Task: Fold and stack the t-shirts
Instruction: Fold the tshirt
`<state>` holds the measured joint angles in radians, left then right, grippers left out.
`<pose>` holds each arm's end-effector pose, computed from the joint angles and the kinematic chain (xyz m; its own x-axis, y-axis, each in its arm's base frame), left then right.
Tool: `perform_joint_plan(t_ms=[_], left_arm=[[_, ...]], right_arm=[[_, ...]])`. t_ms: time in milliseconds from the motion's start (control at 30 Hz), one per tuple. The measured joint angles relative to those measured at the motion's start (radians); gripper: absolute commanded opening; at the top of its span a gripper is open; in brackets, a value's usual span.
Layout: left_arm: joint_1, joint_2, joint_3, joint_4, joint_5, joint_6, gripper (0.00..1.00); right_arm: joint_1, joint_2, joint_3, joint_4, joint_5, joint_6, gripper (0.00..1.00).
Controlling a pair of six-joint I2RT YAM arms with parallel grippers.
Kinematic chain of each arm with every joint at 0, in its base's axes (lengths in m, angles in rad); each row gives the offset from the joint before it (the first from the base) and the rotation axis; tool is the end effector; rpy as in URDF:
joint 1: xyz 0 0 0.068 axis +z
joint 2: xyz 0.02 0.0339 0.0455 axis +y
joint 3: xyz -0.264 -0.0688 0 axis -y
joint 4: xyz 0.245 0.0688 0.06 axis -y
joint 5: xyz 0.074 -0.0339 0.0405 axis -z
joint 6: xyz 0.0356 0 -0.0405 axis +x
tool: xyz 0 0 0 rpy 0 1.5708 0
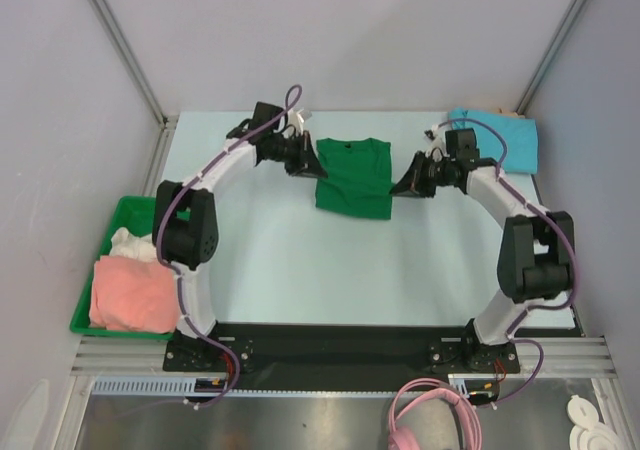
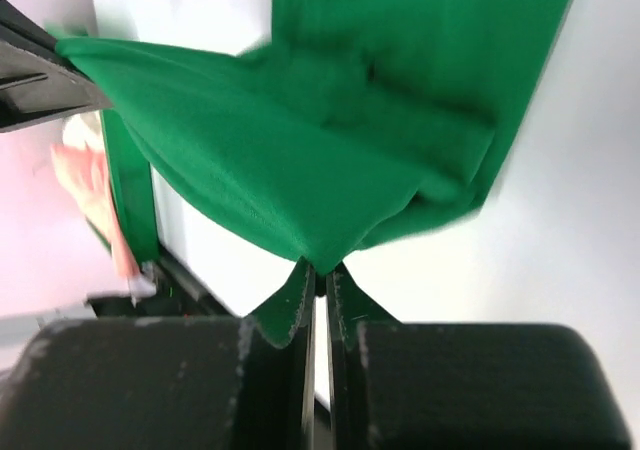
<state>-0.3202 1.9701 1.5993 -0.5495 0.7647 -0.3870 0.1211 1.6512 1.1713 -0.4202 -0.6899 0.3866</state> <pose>0.4033 -0.1597 0.2445 -0.9354 0.0233 -0.3529 0.2938 0.6066 -0.7387 0.3440 0.0647 0.2373 -0.9034 0.1830 -0.3877 -0.1568 0.7006 0.6961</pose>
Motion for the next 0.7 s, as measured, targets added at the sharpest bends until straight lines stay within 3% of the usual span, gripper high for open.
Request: perform_joint_plan(t_ms=[200, 267, 300, 367, 400, 433, 533, 700], left_arm=[[0.023, 0.206, 0.33, 0.021, -0.055, 0.042, 0.01], [0.029, 0.279, 0.417, 0.039, -0.083, 0.054, 0.12], [0.031, 0.319, 0.464, 0.042, -0.1, 0.06, 0.28], [0.033, 0.393, 0.54, 0.061, -0.146, 0.084, 0.63], [0.034, 0.43, 0.579, 0.066, -0.178, 0.089, 0.64], [0.034, 0.461, 0.61, 0.077, -0.214, 0.098, 0.66], [0.035, 0.499, 0.632, 0.085, -0.308, 0.123, 0.77], [0.035, 0.46, 0.62, 0.087, -0.389, 0.145, 0.78]], right_arm=[[-0.03, 0.263, 0.338, 0.053, 0.009, -0.022, 0.0], [-0.031, 0.355, 0.439, 0.082, 0.018, -0.028, 0.01], [-0.031, 0.405, 0.49, 0.081, 0.023, -0.03, 0.2], [-0.032, 0.497, 0.576, 0.1, 0.037, -0.029, 0.44], [-0.032, 0.536, 0.605, 0.107, 0.047, -0.032, 0.65], [-0.031, 0.566, 0.627, 0.113, 0.058, -0.034, 0.73], [-0.031, 0.606, 0.643, 0.11, 0.098, -0.055, 0.83], [-0.041, 0.584, 0.64, 0.095, 0.125, -0.106, 0.84]])
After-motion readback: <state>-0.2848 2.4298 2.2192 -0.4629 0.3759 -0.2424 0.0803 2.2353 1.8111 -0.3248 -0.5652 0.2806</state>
